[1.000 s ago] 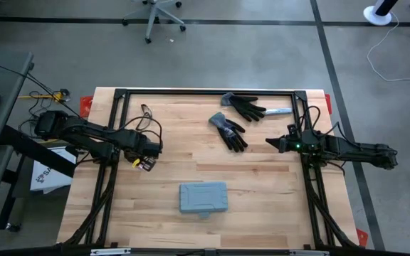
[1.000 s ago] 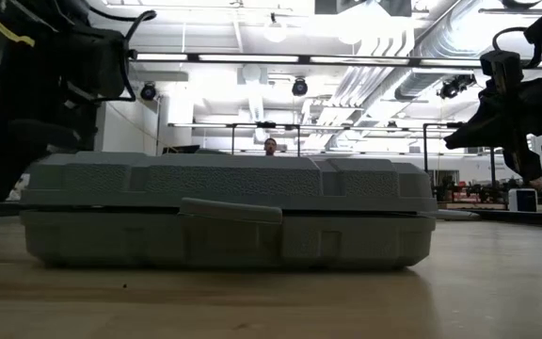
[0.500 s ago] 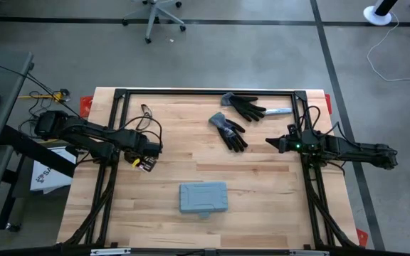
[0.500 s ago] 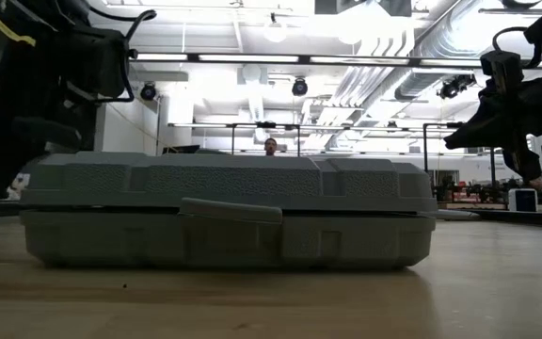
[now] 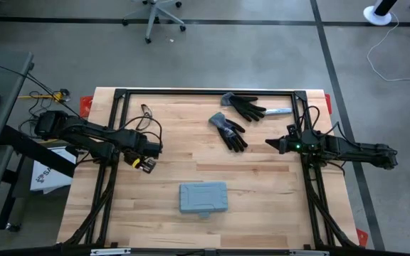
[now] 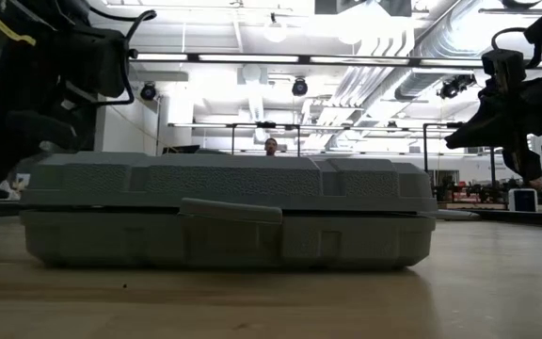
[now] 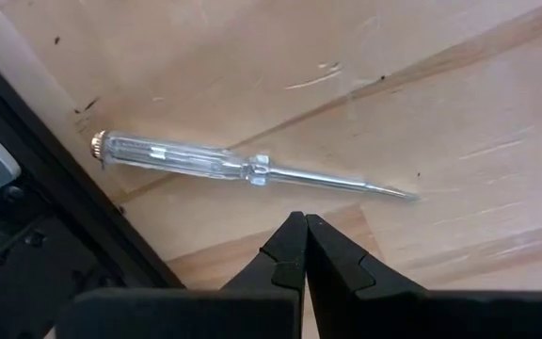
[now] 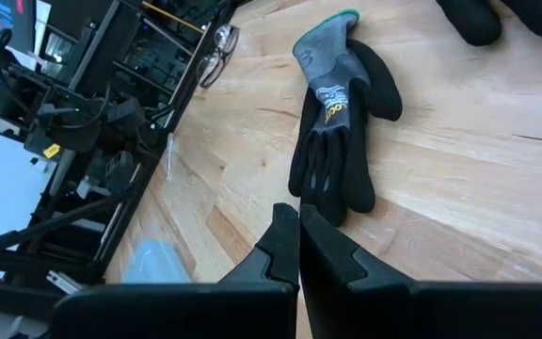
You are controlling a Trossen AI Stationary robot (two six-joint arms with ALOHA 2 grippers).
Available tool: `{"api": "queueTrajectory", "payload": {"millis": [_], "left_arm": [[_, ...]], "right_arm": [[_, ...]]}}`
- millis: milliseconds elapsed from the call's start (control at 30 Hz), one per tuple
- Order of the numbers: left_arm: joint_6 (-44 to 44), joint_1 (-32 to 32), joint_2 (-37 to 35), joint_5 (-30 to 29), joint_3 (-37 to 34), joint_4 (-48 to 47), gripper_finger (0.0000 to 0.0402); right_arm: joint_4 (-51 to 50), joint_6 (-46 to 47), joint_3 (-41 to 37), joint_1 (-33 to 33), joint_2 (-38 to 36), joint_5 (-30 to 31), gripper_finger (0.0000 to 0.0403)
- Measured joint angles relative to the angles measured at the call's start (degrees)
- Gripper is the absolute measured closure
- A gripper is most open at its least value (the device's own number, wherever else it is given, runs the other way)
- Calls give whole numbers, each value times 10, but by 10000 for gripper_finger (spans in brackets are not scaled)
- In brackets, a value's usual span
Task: Prefit tool cases
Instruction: Adjust the screwdriver from the upper left to the middle left
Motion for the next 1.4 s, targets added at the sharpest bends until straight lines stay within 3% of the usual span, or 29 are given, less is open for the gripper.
{"api": "queueTrajectory", "payload": {"millis": [767, 1400], "left_arm": [[-64, -19, 0, 0, 0, 18, 401], [-154, -50, 0, -57, 0, 66, 401]], "right_arm": [[0, -15, 0, 0, 0, -2, 403], [0, -30, 0, 0, 0, 0, 403]]}}
